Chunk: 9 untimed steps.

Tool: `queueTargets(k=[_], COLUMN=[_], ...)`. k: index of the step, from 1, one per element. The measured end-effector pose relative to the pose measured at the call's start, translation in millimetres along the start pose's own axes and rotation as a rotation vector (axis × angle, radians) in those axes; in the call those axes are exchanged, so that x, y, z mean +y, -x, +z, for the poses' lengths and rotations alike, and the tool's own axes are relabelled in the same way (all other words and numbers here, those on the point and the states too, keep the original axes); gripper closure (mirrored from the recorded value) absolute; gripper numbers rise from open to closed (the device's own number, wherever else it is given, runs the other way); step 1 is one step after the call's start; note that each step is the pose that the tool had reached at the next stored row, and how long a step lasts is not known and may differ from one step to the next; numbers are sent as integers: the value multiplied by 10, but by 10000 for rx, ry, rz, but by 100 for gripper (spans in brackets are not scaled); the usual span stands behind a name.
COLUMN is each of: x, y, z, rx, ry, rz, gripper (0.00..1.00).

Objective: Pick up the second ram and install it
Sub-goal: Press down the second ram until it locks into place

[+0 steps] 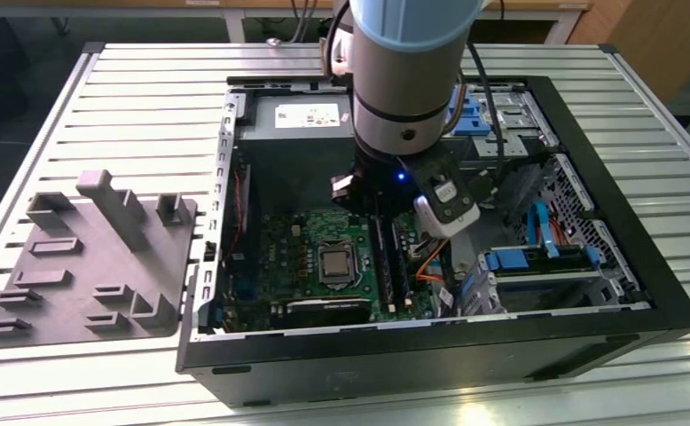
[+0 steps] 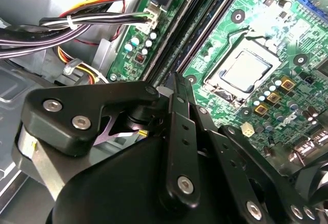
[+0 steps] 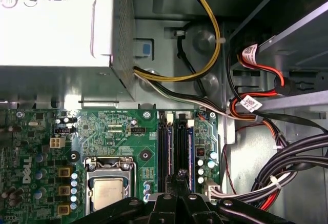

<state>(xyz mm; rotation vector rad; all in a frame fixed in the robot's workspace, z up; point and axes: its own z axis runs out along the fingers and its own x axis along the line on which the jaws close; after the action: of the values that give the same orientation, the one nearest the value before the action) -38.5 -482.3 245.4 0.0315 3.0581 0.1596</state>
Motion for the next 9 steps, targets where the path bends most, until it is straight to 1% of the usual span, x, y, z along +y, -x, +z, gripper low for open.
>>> queueTargets(k=[9], x=[30], y=[-1], z=[3], rx=[0], ry=[0], rz=[1], gripper=[89])
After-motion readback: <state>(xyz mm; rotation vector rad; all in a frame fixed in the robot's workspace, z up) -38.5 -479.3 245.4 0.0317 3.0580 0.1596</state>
